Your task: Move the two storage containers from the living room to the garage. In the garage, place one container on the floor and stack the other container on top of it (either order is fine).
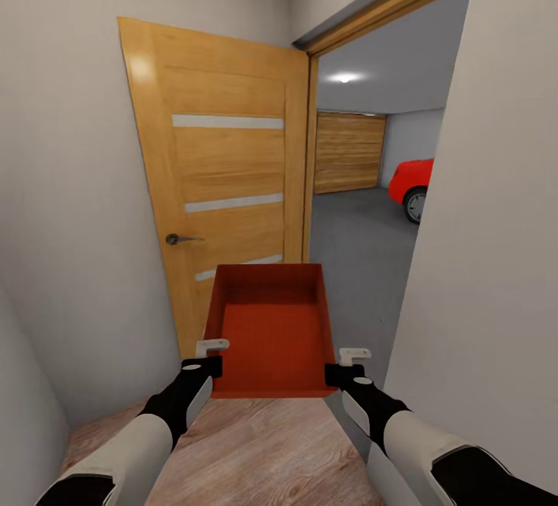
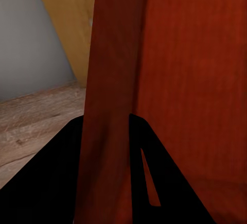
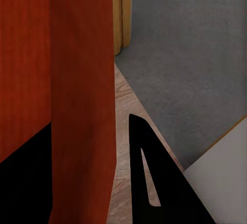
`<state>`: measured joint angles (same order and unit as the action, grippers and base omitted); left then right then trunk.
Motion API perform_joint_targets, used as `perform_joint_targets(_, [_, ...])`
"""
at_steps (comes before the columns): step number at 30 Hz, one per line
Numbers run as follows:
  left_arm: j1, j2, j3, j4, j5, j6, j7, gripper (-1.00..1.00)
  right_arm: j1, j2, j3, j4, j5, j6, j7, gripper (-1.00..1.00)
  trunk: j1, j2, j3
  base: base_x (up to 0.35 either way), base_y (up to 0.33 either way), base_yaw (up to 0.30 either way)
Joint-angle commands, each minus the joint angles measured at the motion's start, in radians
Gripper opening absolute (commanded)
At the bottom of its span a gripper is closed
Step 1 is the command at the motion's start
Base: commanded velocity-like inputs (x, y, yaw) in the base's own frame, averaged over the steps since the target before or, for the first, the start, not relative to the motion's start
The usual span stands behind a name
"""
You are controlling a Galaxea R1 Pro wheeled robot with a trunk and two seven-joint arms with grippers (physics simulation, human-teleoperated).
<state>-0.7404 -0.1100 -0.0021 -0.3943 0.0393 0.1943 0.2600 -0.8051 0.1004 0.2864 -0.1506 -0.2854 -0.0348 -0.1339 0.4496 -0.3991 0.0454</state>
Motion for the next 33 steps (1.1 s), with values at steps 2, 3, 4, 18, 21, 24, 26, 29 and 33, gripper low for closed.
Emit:
perform_joint_targets(2, [-0.001, 0.001, 0.024, -0.005, -0.021, 0.008, 0.051, -1.0, 0.0, -0.027, -0.035, 0.002, -0.008, -0.005, -0.012, -1.0, 0.0, -0.001, 0.0, 0.001, 0.0, -0.003])
perform_joint_targets(3, [-0.001, 0.001, 0.024, -0.005, -0.021, 0.008, 0.051, -1.0, 0.0, -0.027, -0.035, 0.002, -0.008, -0.005, -0.012, -1.0, 0.0, -0.001, 0.0, 0.0, 0.0, -0.001])
perform_joint_targets(4, [-0.001, 0.001, 0.024, -0.005, -0.021, 0.008, 0.051, -1.0, 0.0, -0.027, -0.035, 0.002, -0.008, -0.005, -0.012, -1.0, 0.0, -0.001, 0.0, 0.0, 0.0, 0.0])
perform_joint_targets(18, [-0.001, 0.001, 0.024, -0.006, -0.021, 0.008, 0.051, -1.0, 0.0, -0.026, -0.035, 0.002, -0.008, -0.004, -0.012, -1.0, 0.0, -0.001, 0.0, 0.0, 0.0, 0.0])
perform_joint_targets(21, [-0.001, 0.0, 0.024, -0.006, -0.02, 0.008, 0.051, -1.0, 0.0, -0.026, -0.035, 0.002, -0.008, -0.004, -0.011, -1.0, 0.0, -0.001, 0.0, 0.0, 0.0, -0.057])
perform_joint_targets(24, [-0.001, 0.0, 0.024, -0.006, -0.021, 0.008, 0.051, -1.0, 0.0, -0.024, -0.035, 0.002, -0.008, -0.002, -0.018, -1.0, 0.0, -0.001, 0.0, 0.0, 0.0, -0.212])
perform_joint_targets(26, [-0.001, 0.0, 0.024, -0.006, -0.021, 0.008, 0.051, -1.0, 0.0, -0.023, -0.034, 0.002, -0.008, -0.003, -0.02, -1.0, 0.0, -0.001, 0.0, 0.0, 0.0, -0.225])
perform_joint_targets(29, [-0.001, 0.0, 0.024, -0.006, -0.021, 0.008, 0.051, -1.0, 0.0, -0.023, -0.035, 0.002, -0.008, -0.003, -0.02, -1.0, 0.0, -0.001, 0.0, 0.0, 0.0, -0.228])
perform_joint_targets(33, [-0.001, 0.0, 0.024, -0.006, -0.02, 0.008, 0.051, -1.0, 0.0, -0.024, -0.035, 0.002, -0.008, -0.003, -0.02, -1.0, 0.0, -0.001, 0.0, 0.0, 0.0, -0.23])
